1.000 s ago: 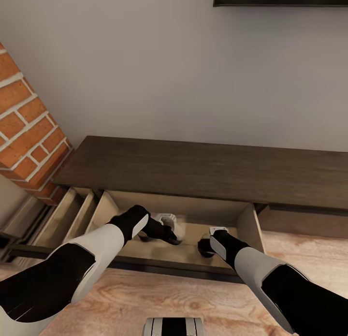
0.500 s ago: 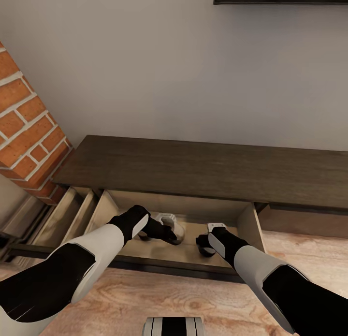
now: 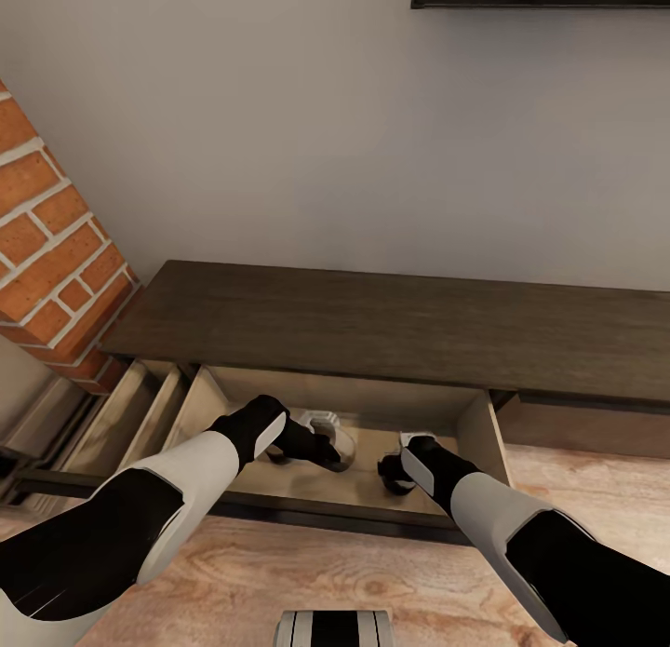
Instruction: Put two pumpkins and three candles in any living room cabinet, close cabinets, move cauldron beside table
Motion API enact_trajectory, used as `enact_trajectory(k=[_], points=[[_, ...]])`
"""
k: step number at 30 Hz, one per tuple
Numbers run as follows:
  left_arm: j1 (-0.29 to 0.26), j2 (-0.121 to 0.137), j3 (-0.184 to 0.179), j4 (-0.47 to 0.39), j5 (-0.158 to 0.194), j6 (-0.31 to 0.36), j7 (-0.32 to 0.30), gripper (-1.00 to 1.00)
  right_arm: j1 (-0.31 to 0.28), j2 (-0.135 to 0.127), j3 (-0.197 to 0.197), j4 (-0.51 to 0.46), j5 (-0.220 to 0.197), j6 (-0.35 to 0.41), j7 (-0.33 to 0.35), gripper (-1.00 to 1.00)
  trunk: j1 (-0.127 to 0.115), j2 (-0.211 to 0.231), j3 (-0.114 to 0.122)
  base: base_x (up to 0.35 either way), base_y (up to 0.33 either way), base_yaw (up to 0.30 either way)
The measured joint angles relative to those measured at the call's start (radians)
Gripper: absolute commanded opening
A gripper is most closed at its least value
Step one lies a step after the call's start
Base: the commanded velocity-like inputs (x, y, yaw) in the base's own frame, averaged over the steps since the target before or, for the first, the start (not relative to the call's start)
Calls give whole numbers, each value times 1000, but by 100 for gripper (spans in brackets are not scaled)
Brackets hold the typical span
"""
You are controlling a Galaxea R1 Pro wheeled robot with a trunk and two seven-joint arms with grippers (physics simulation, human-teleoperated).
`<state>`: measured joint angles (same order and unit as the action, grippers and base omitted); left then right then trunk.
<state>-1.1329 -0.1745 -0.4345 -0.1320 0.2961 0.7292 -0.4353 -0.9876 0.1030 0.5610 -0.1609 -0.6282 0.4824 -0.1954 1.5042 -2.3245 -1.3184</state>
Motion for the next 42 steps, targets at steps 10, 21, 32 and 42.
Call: enact_trajectory(k=[10,21,32,42], points=[[0,0,0,0,-1,0,0,-100,0,-1,-2,-44,-2,103,0,100,0,0,0,0,0,0],[0,0,0,0,-1,0,-1,-100,0,-3,-5,-98,-5,211,1,100,0,0,0,0,0,0],[0,0,0,0,-1,0,0,-100,0,-2,-2,-98,-7,207,6,100,0,0,0,0,0,0],[0,0,0,0,0,0,0,-100,0,-5,-6,-99,-8,212,8,100,0,0,0,0,0,0]])
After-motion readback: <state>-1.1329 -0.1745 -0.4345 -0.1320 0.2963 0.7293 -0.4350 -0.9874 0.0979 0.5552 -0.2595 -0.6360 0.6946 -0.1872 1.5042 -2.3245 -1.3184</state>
